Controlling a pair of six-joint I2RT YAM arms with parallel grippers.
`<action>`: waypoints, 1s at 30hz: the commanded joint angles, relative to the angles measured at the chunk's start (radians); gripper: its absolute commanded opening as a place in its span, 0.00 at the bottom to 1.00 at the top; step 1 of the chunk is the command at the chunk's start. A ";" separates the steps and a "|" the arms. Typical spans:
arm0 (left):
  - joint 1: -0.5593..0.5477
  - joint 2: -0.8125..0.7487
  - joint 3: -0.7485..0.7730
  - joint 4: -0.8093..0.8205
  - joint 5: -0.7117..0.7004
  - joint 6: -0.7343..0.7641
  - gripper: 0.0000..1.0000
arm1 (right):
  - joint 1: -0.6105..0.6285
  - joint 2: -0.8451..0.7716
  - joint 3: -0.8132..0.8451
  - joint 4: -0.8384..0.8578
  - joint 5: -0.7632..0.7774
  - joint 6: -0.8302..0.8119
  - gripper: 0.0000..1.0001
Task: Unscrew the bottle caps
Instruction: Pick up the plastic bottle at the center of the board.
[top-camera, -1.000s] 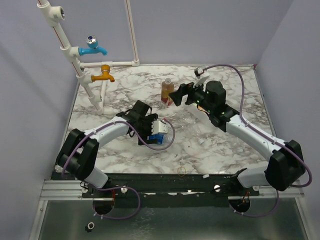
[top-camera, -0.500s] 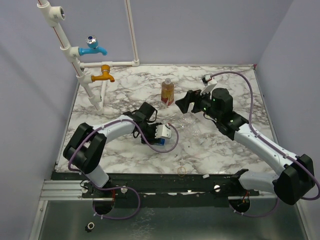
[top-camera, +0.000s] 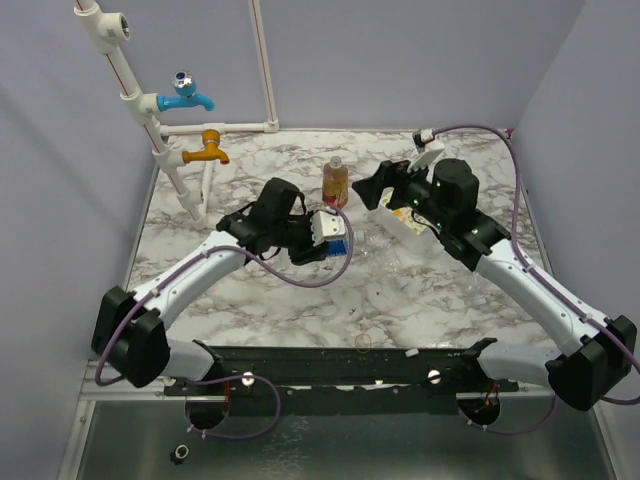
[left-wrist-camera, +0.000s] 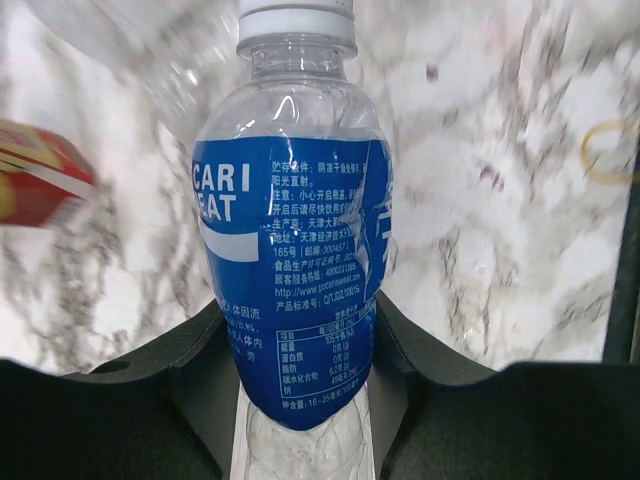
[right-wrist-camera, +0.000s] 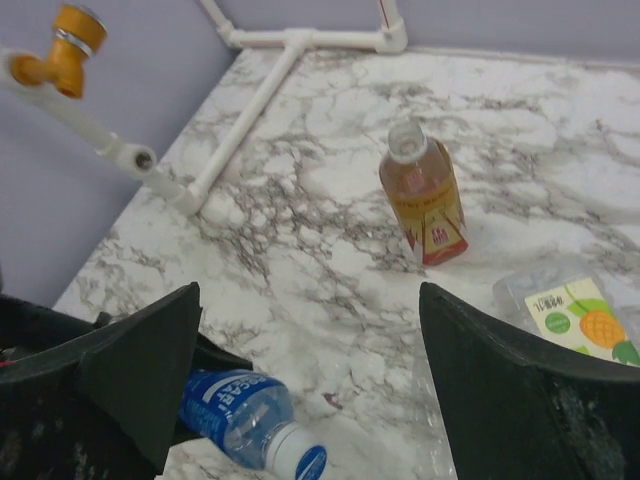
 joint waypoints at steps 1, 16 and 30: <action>-0.004 -0.182 0.037 0.166 0.124 -0.258 0.25 | -0.006 -0.031 0.132 -0.039 -0.014 -0.009 0.93; -0.005 -0.299 -0.029 0.506 -0.104 -0.627 0.01 | -0.006 -0.006 0.277 0.070 -0.243 0.176 0.98; -0.004 -0.273 -0.032 0.579 -0.209 -0.664 0.00 | -0.006 0.079 0.336 0.031 -0.239 0.174 0.92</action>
